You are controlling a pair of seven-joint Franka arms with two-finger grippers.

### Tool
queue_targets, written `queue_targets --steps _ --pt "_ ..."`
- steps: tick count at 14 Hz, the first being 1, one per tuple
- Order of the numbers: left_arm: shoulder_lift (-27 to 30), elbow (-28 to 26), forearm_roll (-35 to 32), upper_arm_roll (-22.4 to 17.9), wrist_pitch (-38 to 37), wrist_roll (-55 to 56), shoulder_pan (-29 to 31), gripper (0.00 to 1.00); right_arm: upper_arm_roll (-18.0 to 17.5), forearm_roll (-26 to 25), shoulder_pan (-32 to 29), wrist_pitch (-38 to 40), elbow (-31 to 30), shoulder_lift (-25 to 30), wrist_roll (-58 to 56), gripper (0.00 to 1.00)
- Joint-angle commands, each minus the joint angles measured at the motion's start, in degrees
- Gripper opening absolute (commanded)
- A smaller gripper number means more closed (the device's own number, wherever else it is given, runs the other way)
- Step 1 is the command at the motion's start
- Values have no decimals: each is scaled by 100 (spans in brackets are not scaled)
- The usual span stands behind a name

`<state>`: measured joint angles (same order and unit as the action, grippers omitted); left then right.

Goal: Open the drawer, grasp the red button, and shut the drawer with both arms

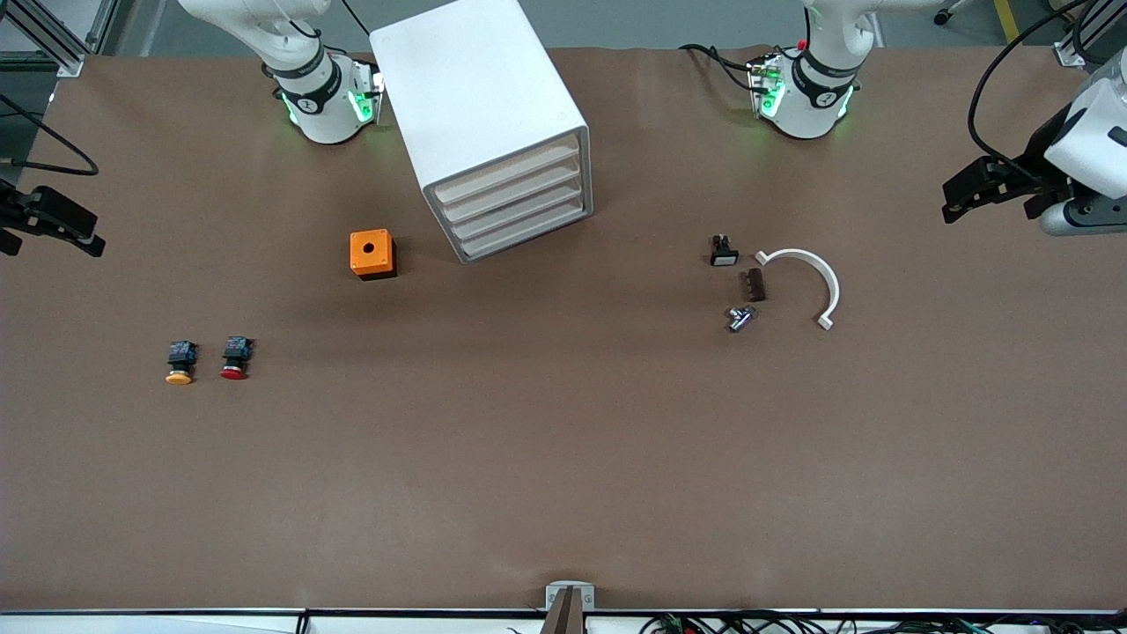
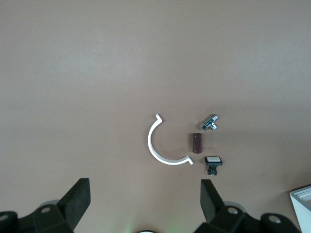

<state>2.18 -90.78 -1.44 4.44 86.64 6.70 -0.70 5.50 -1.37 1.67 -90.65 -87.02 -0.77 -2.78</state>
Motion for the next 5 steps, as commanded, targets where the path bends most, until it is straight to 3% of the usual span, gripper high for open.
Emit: queue_targets --steps 1,5 --pt "-68 184 109 -5 -69 -89 35 100 -23 22 -53 83 203 -108 58 100" --pt "-59 166 91 4 -77 51 26 100 -23 31 -17 83 203 -108 85 100"
